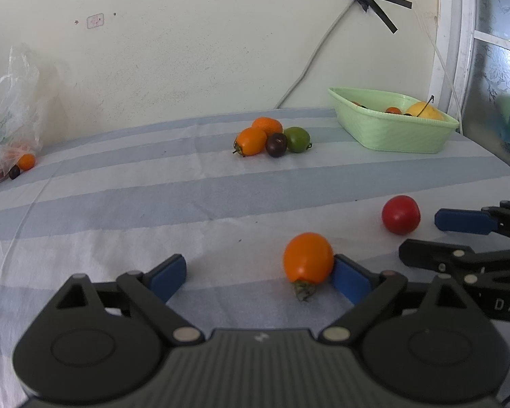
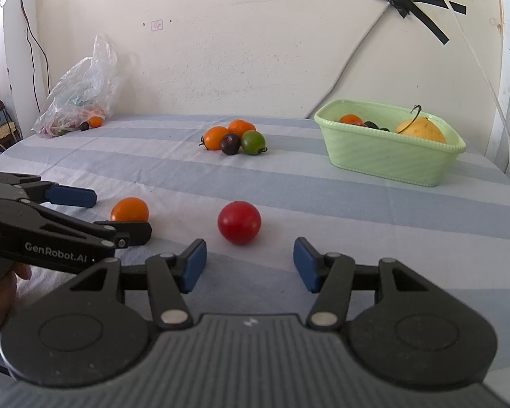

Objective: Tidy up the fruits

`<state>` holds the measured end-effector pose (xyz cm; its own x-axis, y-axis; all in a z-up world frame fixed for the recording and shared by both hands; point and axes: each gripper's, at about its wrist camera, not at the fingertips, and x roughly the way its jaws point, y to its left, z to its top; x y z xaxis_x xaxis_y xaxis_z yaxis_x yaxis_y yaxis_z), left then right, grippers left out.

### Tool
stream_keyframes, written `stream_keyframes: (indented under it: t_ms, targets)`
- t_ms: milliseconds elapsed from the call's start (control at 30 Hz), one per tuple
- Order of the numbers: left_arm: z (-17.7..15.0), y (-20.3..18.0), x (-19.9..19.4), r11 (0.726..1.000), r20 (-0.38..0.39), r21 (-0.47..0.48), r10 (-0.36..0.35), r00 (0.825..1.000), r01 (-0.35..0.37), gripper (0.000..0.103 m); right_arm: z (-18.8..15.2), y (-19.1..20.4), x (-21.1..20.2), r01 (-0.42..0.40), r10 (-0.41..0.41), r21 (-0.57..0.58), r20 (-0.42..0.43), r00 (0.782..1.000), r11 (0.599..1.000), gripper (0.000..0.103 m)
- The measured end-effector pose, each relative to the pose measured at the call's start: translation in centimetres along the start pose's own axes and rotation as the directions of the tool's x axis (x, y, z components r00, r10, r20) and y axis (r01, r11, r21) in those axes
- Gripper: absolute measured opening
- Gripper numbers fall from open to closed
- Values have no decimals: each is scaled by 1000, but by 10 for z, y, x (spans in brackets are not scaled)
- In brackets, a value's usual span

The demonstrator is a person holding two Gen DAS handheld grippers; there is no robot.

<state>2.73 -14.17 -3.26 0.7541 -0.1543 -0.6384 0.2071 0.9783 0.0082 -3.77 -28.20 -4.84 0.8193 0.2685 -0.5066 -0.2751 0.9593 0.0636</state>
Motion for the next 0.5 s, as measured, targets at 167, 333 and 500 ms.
stream_keyframes:
  t_ms: [167, 333, 500]
  targets:
    - [0, 0, 1, 1000, -2, 2, -2, 1000, 2, 96, 0, 0, 0, -1, 1, 0, 0, 1000, 1000, 59]
    - [1, 0, 2, 1000, -12, 2, 8, 1000, -8, 100, 0, 0, 0, -1, 1, 0, 0, 1000, 1000, 59]
    - [2, 0, 4, 1000, -25, 1, 17, 1000, -17, 103, 0, 0, 0, -2, 2, 0, 0, 1000, 1000, 59]
